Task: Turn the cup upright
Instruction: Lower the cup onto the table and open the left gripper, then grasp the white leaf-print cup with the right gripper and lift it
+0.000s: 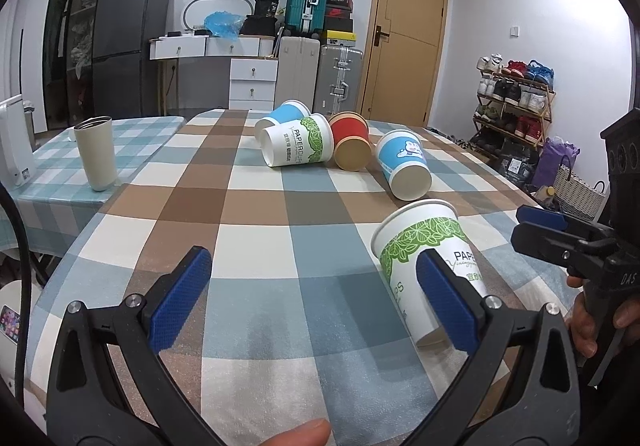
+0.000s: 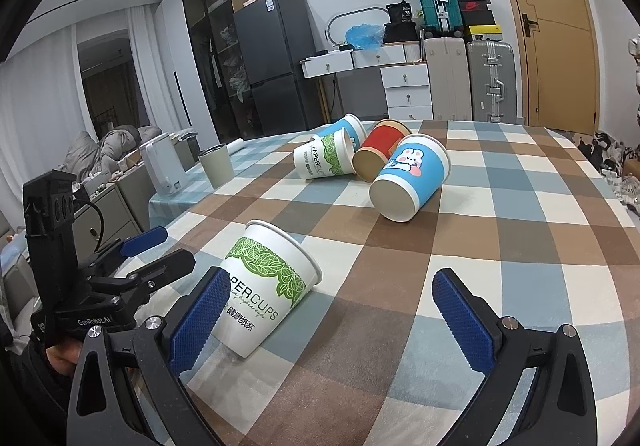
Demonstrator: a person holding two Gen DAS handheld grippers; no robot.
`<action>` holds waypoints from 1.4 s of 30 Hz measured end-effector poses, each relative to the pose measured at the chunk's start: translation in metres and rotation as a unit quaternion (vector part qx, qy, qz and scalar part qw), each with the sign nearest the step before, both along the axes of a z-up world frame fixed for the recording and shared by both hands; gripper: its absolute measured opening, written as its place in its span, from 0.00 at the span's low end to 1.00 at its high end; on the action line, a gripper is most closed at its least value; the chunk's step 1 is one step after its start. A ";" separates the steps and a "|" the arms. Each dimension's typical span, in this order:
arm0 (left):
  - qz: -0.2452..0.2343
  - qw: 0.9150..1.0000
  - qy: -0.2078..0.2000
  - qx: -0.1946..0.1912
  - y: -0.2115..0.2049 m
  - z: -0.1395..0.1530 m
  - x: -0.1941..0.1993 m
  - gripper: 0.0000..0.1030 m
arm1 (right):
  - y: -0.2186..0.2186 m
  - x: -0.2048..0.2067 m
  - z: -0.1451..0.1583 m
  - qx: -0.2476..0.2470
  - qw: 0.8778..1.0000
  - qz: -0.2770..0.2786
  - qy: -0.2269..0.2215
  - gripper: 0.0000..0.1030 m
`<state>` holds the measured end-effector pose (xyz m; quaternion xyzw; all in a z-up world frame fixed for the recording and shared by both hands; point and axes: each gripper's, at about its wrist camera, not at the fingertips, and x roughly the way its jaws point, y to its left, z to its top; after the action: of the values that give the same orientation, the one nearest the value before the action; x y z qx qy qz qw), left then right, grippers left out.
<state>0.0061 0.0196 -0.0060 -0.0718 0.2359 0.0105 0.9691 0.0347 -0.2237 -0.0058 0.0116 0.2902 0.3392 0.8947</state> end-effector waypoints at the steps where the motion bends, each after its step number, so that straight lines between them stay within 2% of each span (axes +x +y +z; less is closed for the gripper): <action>1: 0.000 1.000 -0.002 0.000 0.000 0.000 -0.001 0.99 | 0.000 0.000 0.000 -0.001 1.000 0.001 0.000 1.00; 18: 0.002 1.000 -0.007 0.001 -0.001 0.002 -0.003 0.99 | 0.007 0.008 0.000 -0.020 1.000 0.001 0.024 1.00; 32: 0.013 1.000 -0.020 0.012 0.000 0.005 -0.006 0.99 | 0.020 0.022 -0.003 -0.019 0.995 0.013 0.095 1.00; 42: 0.020 1.000 -0.020 0.003 0.007 0.005 -0.006 0.99 | 0.042 0.040 -0.010 -0.018 0.985 0.040 0.166 1.00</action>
<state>0.0002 0.0267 -0.0010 -0.0740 0.2154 0.0293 0.9733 0.0744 -0.1813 -0.0159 0.0402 0.4413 0.3628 0.8198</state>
